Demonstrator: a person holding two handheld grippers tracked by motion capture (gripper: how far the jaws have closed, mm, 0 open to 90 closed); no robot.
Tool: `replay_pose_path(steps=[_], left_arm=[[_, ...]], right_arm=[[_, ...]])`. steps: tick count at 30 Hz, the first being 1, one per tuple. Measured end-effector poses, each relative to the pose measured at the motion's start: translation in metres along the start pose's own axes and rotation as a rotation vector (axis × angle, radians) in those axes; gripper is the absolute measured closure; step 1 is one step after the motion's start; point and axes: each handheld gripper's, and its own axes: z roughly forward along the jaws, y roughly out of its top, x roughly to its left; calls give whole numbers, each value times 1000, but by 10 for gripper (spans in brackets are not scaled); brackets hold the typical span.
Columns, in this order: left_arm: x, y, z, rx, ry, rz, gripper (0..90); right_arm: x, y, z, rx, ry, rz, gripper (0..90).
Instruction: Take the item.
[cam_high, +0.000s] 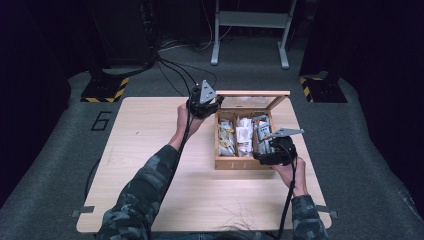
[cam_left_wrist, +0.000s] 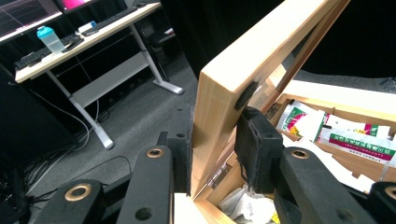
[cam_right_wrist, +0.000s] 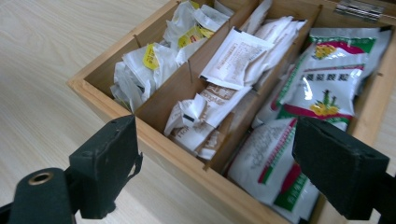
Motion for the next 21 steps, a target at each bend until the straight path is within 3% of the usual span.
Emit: replay_pose_path(steps=[5,12,13,16,21], left_arm=[[0,0,0,0,1,-1,675],[0,0,0,1,2,0,675],[0,0,0,2,1,1,675],[0,0,0,1,2,0,675],[0,0,0,1,2,0,675]], right_arm=[[3,8,11,10,16,-9,141],[6,15,36,74,30,-26,171],[6,17,43,88,37,-43,203],[7,18,49,114,30,-21,259],[7,22,55,118,31,-25,341]])
